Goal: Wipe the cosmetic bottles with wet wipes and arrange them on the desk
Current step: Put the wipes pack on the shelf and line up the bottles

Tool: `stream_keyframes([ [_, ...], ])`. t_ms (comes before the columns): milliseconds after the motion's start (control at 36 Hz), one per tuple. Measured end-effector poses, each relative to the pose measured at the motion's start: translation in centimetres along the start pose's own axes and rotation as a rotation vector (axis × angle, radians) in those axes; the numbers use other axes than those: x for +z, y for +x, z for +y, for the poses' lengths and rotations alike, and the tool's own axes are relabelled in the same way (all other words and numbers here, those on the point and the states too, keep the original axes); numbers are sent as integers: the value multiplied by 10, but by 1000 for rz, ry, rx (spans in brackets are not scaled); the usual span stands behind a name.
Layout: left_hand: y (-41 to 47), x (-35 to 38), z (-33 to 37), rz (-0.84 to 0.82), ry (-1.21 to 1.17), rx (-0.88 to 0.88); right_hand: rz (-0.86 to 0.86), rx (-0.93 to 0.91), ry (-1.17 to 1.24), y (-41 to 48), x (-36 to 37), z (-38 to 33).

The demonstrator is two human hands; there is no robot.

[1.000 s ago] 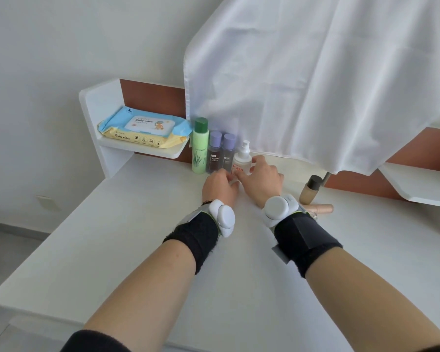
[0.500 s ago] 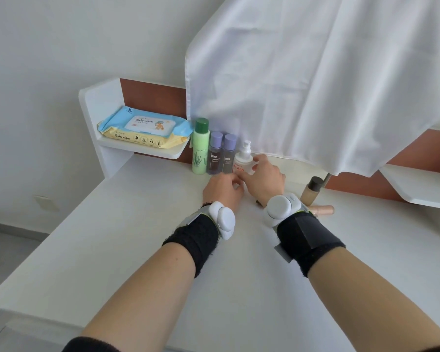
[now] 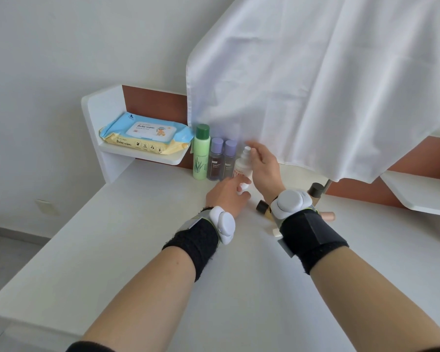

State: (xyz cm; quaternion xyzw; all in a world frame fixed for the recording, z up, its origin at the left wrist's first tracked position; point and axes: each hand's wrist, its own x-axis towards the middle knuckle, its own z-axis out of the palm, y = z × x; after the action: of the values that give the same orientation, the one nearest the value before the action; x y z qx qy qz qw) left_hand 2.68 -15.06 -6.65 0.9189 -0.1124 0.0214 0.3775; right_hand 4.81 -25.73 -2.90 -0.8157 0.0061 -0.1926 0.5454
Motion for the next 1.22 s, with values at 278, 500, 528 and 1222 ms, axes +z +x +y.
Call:
stream_keyframes([
  [278,3,4,-2,12,-5,-11,28,2,11,8,4,3],
  [500,5,3,-2,-15,24,-1,36,9,-1,10,4,2],
  [528,5,3,-2,-20,26,-1,38,7,-1,10,4,2],
  [1222,1,-1,2,-5,-4,-64,27,-33,-280,-7,0,11],
])
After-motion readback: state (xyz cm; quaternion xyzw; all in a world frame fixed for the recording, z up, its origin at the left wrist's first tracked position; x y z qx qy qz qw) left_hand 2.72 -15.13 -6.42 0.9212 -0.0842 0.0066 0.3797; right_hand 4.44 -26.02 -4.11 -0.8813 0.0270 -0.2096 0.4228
